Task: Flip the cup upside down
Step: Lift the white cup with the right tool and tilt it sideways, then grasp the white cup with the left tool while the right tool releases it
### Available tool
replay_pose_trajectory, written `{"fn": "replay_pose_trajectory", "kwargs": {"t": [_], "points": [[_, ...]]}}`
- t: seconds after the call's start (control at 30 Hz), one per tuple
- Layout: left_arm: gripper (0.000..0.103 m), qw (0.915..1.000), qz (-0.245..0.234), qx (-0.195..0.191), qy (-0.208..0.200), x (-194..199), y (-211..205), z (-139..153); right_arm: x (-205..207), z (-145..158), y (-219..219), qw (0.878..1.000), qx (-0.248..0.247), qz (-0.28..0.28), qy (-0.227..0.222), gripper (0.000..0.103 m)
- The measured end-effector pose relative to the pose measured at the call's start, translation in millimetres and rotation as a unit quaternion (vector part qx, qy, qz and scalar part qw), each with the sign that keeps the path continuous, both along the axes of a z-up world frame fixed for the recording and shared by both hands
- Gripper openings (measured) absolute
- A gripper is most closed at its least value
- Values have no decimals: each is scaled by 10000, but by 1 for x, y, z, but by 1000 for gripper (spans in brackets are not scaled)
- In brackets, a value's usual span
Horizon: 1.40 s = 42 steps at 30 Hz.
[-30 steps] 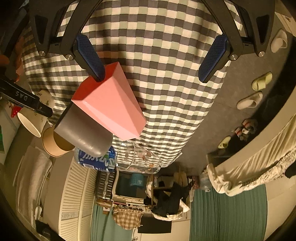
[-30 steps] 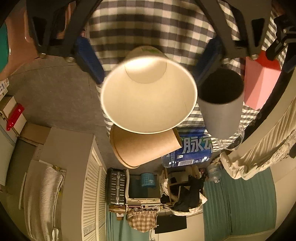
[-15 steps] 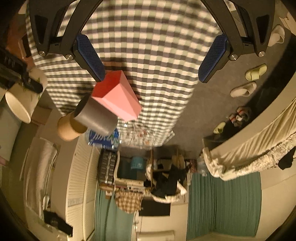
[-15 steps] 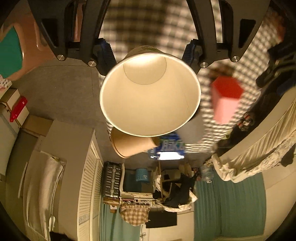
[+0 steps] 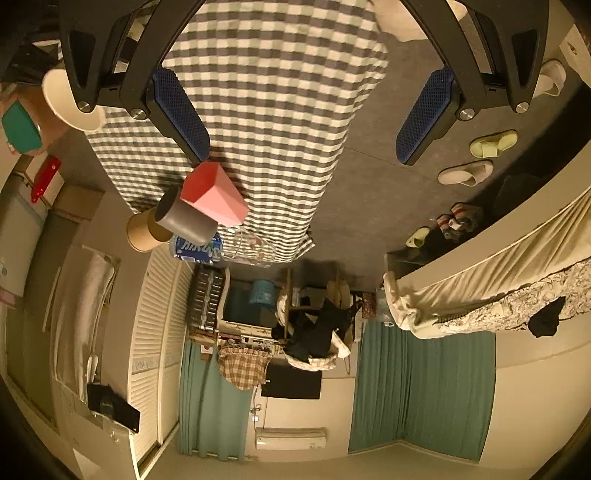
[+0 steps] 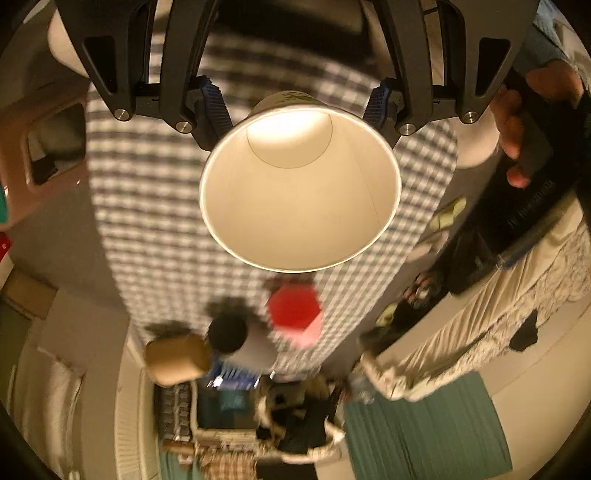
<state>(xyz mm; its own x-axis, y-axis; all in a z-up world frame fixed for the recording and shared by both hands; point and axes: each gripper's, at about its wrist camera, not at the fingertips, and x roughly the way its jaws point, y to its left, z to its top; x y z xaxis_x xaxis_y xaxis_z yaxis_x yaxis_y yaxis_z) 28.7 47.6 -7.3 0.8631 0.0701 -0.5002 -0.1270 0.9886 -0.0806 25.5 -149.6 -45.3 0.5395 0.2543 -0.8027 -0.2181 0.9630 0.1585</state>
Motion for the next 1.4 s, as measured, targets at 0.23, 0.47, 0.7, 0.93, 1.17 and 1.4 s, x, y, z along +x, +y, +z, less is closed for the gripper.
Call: {"fn": "replay_pose_trajectory", "kwargs": {"t": [0.23, 0.47, 0.7, 0.93, 1.17, 1.4], "points": [[103, 9998, -137, -7, 167, 4, 0, -18, 43, -24, 10, 9996, 50, -196, 188, 61], [103, 9991, -145, 56, 388, 17, 0, -37, 79, -27, 10, 9991, 191, -373, 103, 60], [103, 9985, -177, 178, 486, 19, -7, -45, 94, -45, 5, 9983, 379, -439, 93, 59], [103, 9984, -204, 213, 492, 16, -21, -39, 67, -15, -19, 9949, 665, -498, -567, 76], [103, 9979, -481, 188, 388, 9, -64, -26, 21, 46, -67, 9788, 324, -908, -1805, 88], [103, 9955, -778, 380, 380, 8, -122, -41, 0, 24, -109, 9678, -3, -1322, -2141, 88]]}}
